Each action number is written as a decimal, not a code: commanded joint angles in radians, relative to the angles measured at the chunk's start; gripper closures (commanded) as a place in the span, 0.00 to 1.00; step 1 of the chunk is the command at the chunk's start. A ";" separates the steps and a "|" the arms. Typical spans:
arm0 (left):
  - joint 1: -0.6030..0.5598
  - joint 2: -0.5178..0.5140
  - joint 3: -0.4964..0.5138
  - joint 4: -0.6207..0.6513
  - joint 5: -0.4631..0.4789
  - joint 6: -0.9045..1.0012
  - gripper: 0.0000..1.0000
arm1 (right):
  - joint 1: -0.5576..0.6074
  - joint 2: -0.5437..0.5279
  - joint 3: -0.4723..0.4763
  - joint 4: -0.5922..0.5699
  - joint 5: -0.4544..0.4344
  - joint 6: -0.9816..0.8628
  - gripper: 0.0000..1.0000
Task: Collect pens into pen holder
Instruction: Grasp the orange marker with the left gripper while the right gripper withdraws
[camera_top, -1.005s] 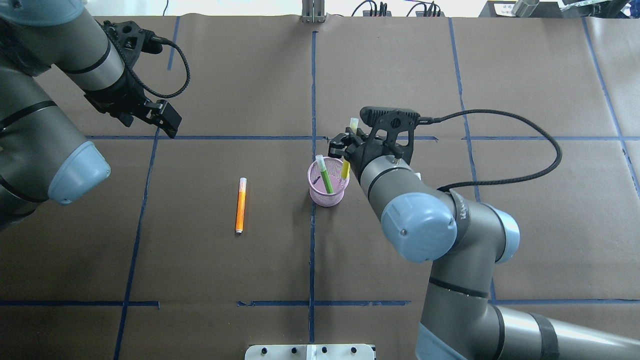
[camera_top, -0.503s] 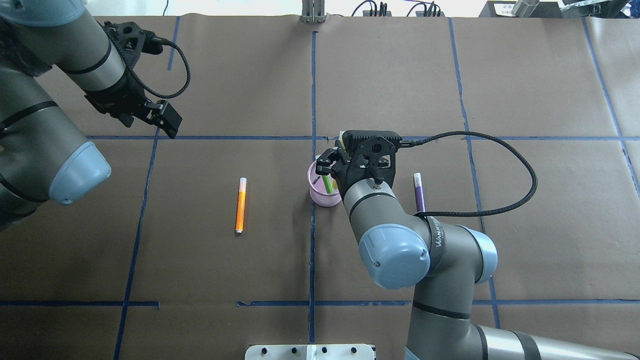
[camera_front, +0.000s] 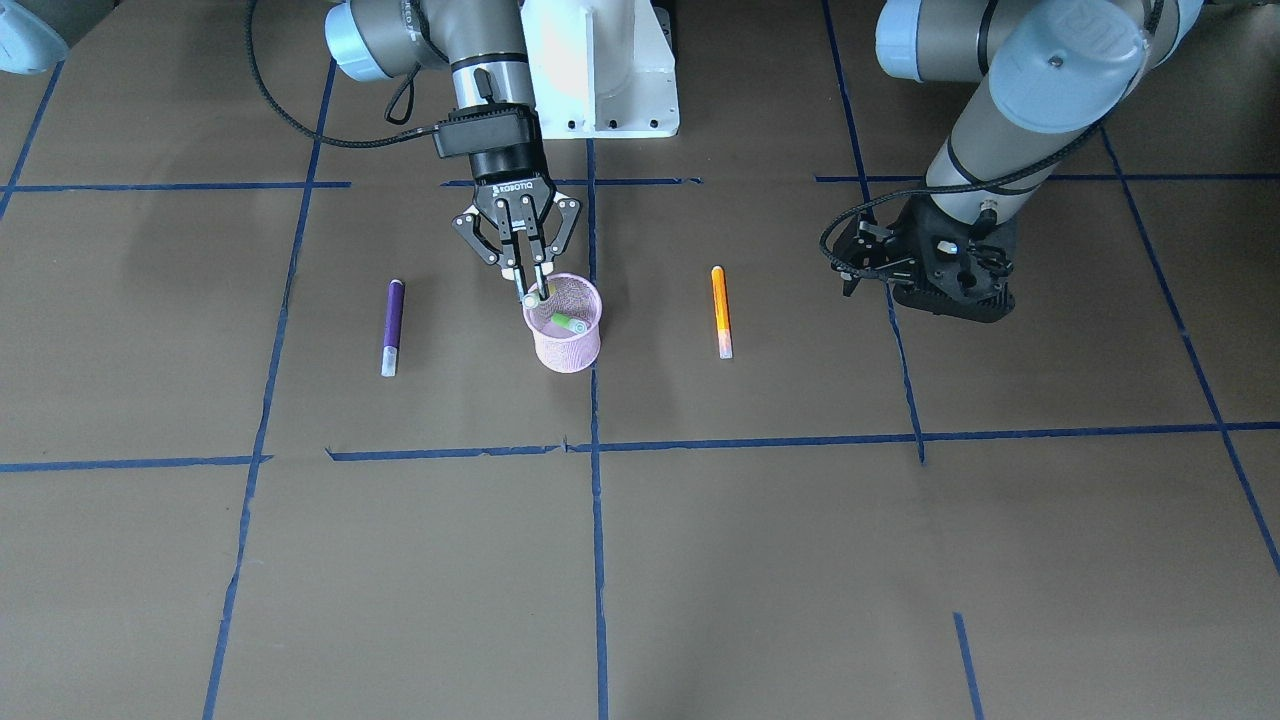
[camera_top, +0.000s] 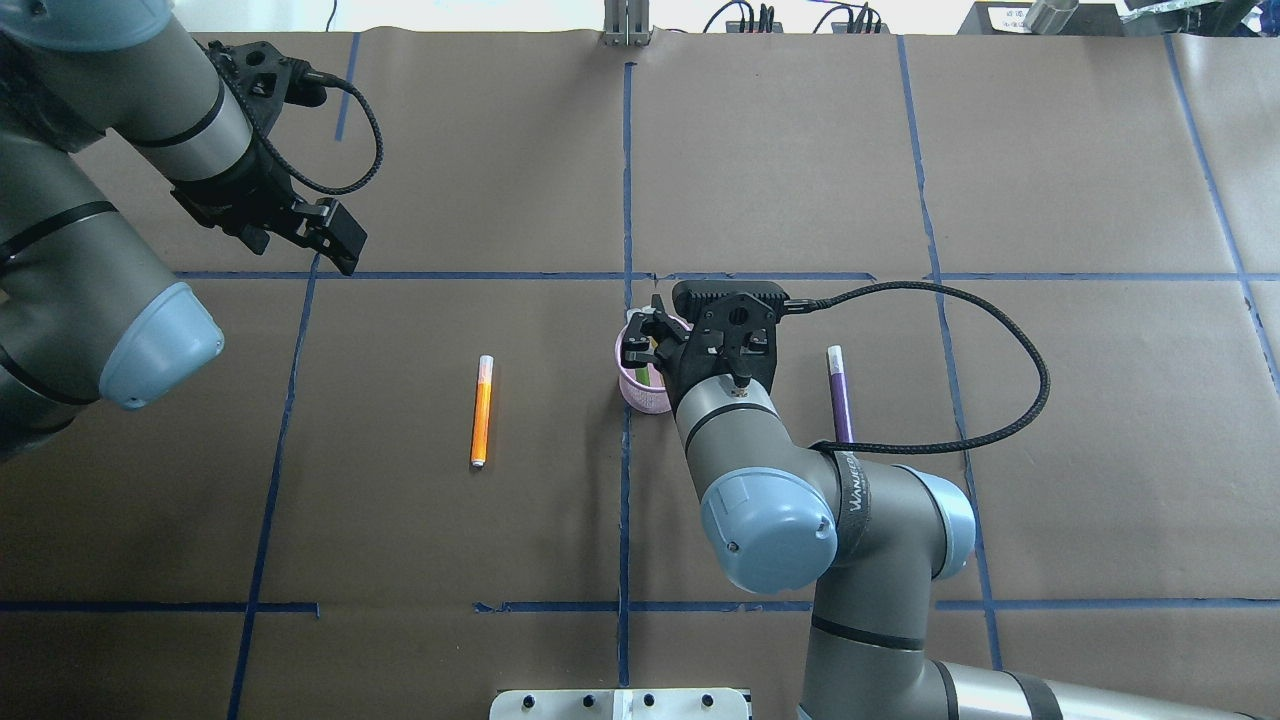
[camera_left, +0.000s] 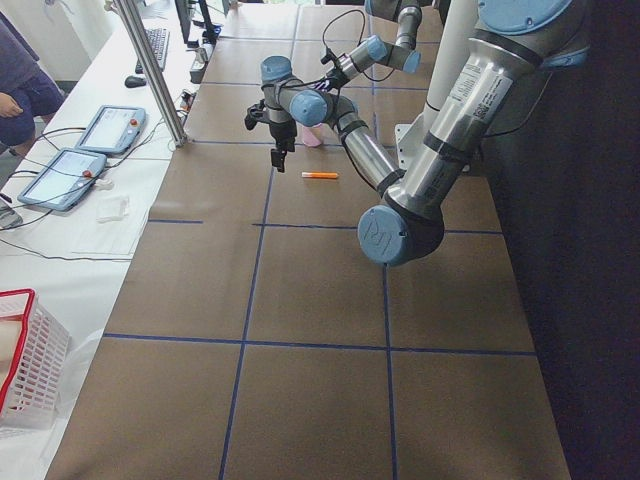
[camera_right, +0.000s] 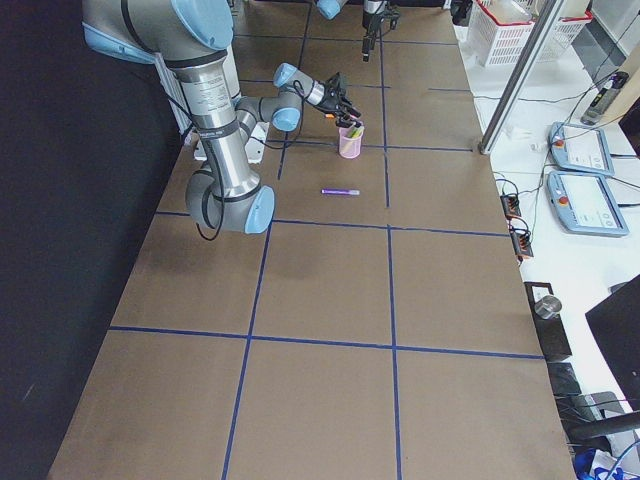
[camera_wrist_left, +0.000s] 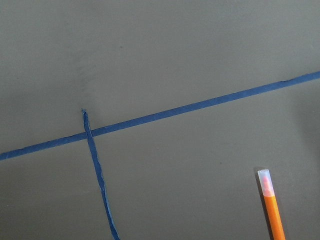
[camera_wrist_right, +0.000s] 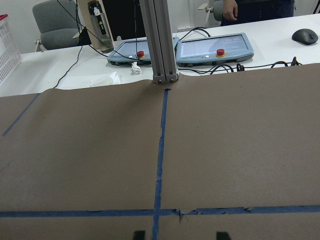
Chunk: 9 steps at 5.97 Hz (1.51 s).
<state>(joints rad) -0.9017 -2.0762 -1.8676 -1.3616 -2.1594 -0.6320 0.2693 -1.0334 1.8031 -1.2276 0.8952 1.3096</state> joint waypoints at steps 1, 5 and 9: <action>0.030 -0.007 0.001 -0.002 0.006 -0.092 0.00 | 0.023 0.007 0.002 -0.024 0.122 0.002 0.00; 0.242 -0.031 0.075 -0.201 0.218 -0.438 0.00 | 0.391 -0.005 0.111 -0.300 0.873 -0.151 0.00; 0.308 -0.068 0.267 -0.379 0.257 -0.548 0.23 | 0.643 -0.175 0.113 -0.351 1.206 -0.498 0.00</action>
<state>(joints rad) -0.6103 -2.1377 -1.6264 -1.7299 -1.9170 -1.1709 0.8819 -1.1643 1.9161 -1.5750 2.0673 0.8891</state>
